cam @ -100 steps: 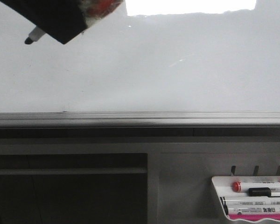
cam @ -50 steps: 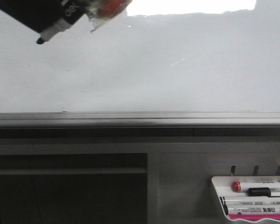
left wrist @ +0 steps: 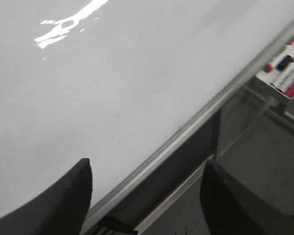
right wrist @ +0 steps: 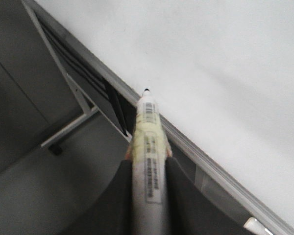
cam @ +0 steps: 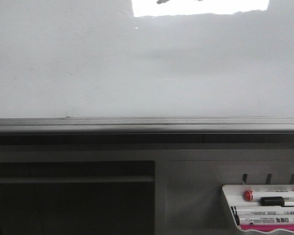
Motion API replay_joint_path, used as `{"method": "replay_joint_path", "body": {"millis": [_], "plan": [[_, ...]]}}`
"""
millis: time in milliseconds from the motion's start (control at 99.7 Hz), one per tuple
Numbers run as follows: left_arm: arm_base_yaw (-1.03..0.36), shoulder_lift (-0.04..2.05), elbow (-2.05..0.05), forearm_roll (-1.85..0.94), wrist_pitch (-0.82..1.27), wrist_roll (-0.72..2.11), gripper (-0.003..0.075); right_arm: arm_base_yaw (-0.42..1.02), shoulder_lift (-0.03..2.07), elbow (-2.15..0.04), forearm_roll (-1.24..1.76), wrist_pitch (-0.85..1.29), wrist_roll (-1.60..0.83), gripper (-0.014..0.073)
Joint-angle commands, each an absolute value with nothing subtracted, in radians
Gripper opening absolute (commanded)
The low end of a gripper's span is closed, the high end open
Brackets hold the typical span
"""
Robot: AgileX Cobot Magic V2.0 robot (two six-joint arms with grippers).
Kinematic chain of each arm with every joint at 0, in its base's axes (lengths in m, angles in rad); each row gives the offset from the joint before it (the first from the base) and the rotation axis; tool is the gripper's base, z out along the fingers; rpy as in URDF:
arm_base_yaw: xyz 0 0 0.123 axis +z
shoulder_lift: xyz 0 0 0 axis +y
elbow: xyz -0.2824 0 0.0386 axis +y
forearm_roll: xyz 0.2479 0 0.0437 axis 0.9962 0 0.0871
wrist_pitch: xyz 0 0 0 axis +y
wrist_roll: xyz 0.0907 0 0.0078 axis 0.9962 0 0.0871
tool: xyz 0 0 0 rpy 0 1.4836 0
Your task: Write number 2 on whiteboard
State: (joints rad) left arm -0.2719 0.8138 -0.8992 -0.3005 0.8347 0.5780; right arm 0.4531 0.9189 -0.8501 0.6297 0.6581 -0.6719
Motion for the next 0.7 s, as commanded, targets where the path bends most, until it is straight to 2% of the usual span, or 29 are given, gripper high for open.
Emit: {"method": "replay_joint_path", "body": {"millis": [0,211,461,692], "plan": [[-0.208,0.788,-0.882,-0.362,0.708,0.521,0.0442,0.446,0.870,-0.806,0.697,0.512,-0.664,-0.0074],[-0.107,0.786,-0.861,-0.445,0.656,0.516,0.0442,0.448,0.940,-0.816,0.739,0.469,-0.666,-0.0074],[-0.102,0.786,-0.861,-0.447,0.628,0.516,0.0442,0.537,1.148,-0.973,0.713,0.473,-0.725,-0.0074],[-0.102,0.786,-0.861,-0.447,0.625,0.516,0.0442,0.541,1.285,-1.116,0.702,0.480,-0.725,-0.0074]]}}
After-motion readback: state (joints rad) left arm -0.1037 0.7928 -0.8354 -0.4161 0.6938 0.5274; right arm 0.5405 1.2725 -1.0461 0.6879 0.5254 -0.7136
